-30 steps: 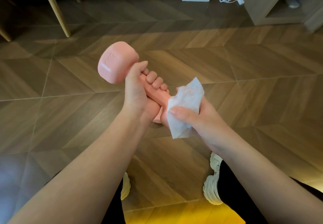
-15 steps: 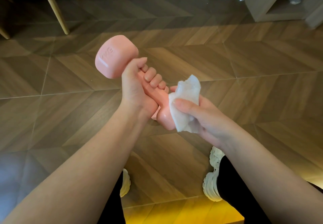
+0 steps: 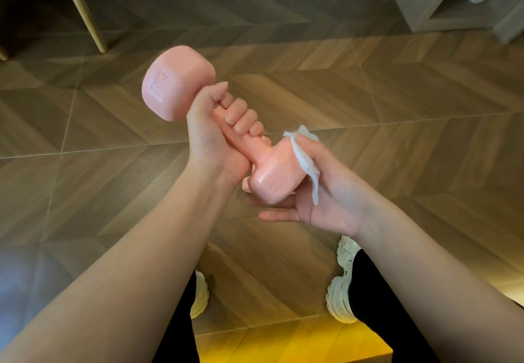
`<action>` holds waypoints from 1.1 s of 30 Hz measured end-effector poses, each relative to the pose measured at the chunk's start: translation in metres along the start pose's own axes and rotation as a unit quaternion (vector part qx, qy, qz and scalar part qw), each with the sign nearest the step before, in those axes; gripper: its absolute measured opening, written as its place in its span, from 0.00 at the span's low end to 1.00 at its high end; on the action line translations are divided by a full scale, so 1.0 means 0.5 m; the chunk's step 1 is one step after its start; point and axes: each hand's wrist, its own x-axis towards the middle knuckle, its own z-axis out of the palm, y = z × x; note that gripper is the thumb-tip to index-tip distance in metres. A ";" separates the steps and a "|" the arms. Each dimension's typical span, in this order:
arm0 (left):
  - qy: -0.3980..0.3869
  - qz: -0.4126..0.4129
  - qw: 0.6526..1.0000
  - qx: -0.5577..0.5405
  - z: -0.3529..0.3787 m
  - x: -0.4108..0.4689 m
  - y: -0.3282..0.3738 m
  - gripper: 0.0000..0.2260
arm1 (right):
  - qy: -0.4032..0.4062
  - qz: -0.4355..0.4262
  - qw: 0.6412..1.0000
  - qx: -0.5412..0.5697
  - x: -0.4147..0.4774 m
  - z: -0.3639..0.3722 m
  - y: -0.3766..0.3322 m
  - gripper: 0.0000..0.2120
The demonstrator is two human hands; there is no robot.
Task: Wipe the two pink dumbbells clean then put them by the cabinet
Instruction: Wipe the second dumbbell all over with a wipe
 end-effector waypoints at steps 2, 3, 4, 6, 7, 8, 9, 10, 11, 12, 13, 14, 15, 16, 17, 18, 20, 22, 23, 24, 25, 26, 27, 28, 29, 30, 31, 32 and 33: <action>0.005 0.012 1.000 0.016 0.001 0.001 -0.001 0.13 | 0.010 -0.022 1.000 0.005 0.007 0.004 0.004 0.33; 0.012 0.016 1.000 0.021 0.001 0.002 -0.001 0.13 | 0.021 -0.039 0.999 -0.002 0.009 0.004 0.007 0.33; 0.021 0.017 0.999 0.026 0.000 0.001 -0.002 0.12 | 0.040 -0.058 0.997 -0.016 0.011 0.002 0.009 0.33; 0.042 0.012 0.999 0.030 -0.002 0.000 -0.006 0.12 | 0.074 -0.095 0.991 -0.066 0.013 -0.006 0.012 0.31; 0.052 0.008 0.998 0.025 -0.003 -0.001 -0.008 0.13 | 0.086 -0.108 0.985 -0.102 0.012 -0.008 0.013 0.29; 0.060 0.006 0.998 0.018 -0.004 -0.002 -0.010 0.14 | 0.093 -0.118 0.980 -0.130 0.012 -0.009 0.014 0.27; 0.063 0.005 0.998 0.015 -0.005 -0.002 -0.010 0.14 | 0.099 -0.127 0.977 -0.143 0.012 -0.006 0.017 0.26; 0.064 0.006 0.998 0.016 -0.004 -0.001 -0.010 0.15 | 0.109 -0.135 0.974 -0.146 0.015 -0.002 0.020 0.25; 0.062 0.008 0.998 0.019 -0.003 0.000 -0.008 0.15 | 0.122 -0.143 0.971 -0.145 0.019 0.001 0.024 0.24; 0.059 0.009 0.998 0.022 -0.001 0.001 -0.007 0.15 | 0.139 -0.148 0.969 -0.142 0.023 0.005 0.027 0.24; 0.057 0.011 0.998 0.025 0.000 0.002 -0.006 0.15 | 0.154 -0.151 0.967 -0.138 0.025 0.010 0.027 0.25; 0.056 0.013 0.998 0.024 0.001 0.003 -0.005 0.15 | 0.162 -0.151 0.966 -0.133 0.024 0.011 0.026 0.27; 0.055 0.013 0.998 0.022 0.001 0.004 -0.003 0.15 | 0.158 -0.149 0.968 -0.129 0.021 0.009 0.023 0.28; 0.056 0.012 0.998 0.018 0.000 0.004 -0.001 0.15 | 0.141 -0.147 0.971 -0.126 0.017 0.006 0.019 0.27; 0.057 0.009 0.998 0.013 -0.001 0.004 0.001 0.15 | 0.120 -0.144 0.974 -0.129 0.011 0.002 0.016 0.26; 0.057 0.005 0.998 0.008 -0.002 0.003 0.002 0.15 | 0.104 -0.138 0.975 -0.137 0.006 -0.001 0.015 0.26; 0.051 0.001 0.999 0.006 -0.003 -0.001 0.003 0.15 | 0.099 -0.128 0.974 -0.156 0.001 -0.003 0.018 0.25; 0.044 0.006 0.999 0.026 -0.003 -0.005 -0.001 0.15 | 0.113 -0.119 0.972 -0.165 0.005 0.002 0.020 0.23; 0.041 0.012 0.998 0.045 -0.003 -0.007 -0.005 0.15 | 0.120 -0.110 0.972 -0.169 0.006 0.008 0.021 0.22; 0.036 0.021 0.997 0.064 -0.001 -0.008 -0.009 0.16 | 0.123 -0.094 0.973 -0.170 0.006 0.013 0.019 0.21; 0.030 0.029 0.996 0.081 0.000 -0.009 -0.013 0.16 | 0.123 -0.075 0.975 -0.170 0.006 0.018 0.017 0.21; 0.024 0.038 0.994 0.096 0.001 -0.009 -0.017 0.17 | 0.122 -0.058 0.977 -0.167 0.004 0.020 0.016 0.21; 0.016 0.047 0.992 0.112 0.001 -0.008 -0.021 0.18 | 0.123 -0.046 0.977 -0.166 0.003 0.022 0.017 0.21; 0.007 0.056 0.990 0.129 0.001 -0.008 -0.025 0.20 | 0.132 -0.038 0.977 -0.163 0.002 0.023 0.018 0.21; -0.002 0.064 0.987 0.146 0.000 -0.008 -0.030 0.21 | 0.145 -0.033 0.976 -0.156 0.003 0.023 0.020 0.21; -0.012 0.068 0.985 0.160 -0.002 -0.008 -0.036 0.21 | 0.163 -0.028 0.976 -0.143 0.006 0.022 0.023 0.20; -0.020 0.070 0.983 0.170 -0.003 -0.008 -0.041 0.21 | 0.180 -0.024 0.975 -0.124 0.008 0.021 0.025 0.20; -0.028 0.071 0.981 0.177 -0.005 -0.009 -0.046 0.21 | 0.192 -0.023 0.976 -0.101 0.009 0.021 0.027 0.21; -0.035 0.071 0.980 0.182 -0.006 -0.010 -0.049 0.21 | 0.198 -0.021 0.977 -0.079 0.009 0.021 0.028 0.21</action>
